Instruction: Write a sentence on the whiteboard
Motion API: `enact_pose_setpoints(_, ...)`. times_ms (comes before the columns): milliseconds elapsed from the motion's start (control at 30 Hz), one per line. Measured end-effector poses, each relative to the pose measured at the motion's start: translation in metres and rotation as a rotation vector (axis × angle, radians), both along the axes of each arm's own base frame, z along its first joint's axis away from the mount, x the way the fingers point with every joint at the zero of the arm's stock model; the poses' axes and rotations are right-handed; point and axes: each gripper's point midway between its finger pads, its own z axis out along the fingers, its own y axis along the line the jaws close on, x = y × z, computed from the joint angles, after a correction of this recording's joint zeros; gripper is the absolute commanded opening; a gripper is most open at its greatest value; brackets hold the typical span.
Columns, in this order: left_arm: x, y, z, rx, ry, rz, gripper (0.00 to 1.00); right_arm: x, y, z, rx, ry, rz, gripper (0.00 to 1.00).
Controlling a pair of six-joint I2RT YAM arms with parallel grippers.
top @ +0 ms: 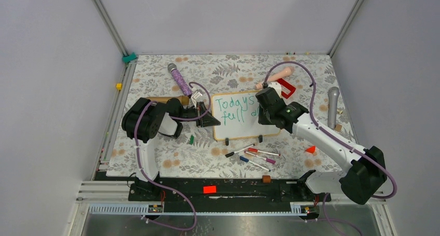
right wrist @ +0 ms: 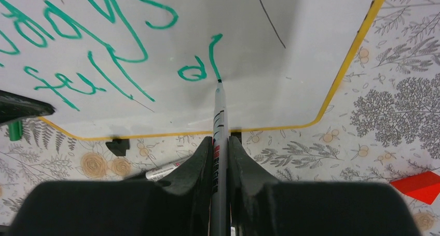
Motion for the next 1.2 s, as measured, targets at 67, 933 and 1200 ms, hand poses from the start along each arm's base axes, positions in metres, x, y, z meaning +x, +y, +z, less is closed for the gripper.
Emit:
enact_pose_setpoints(67,0.000,0.000,0.000,0.000,0.000,0.000,0.00,-0.005,-0.002,-0.007,-0.001,0.020,0.001,0.00)
enact_pose_setpoints(933,0.000,0.000,0.000,-0.001,-0.006,-0.002,0.00,-0.009,0.000,0.017,0.069,-0.063,0.044,0.00)
enact_pose_setpoints(1200,0.000,0.000,0.000,-0.001,-0.006,-0.002,0.00,-0.002,0.004,0.019,0.054,-0.062,0.056,0.00)
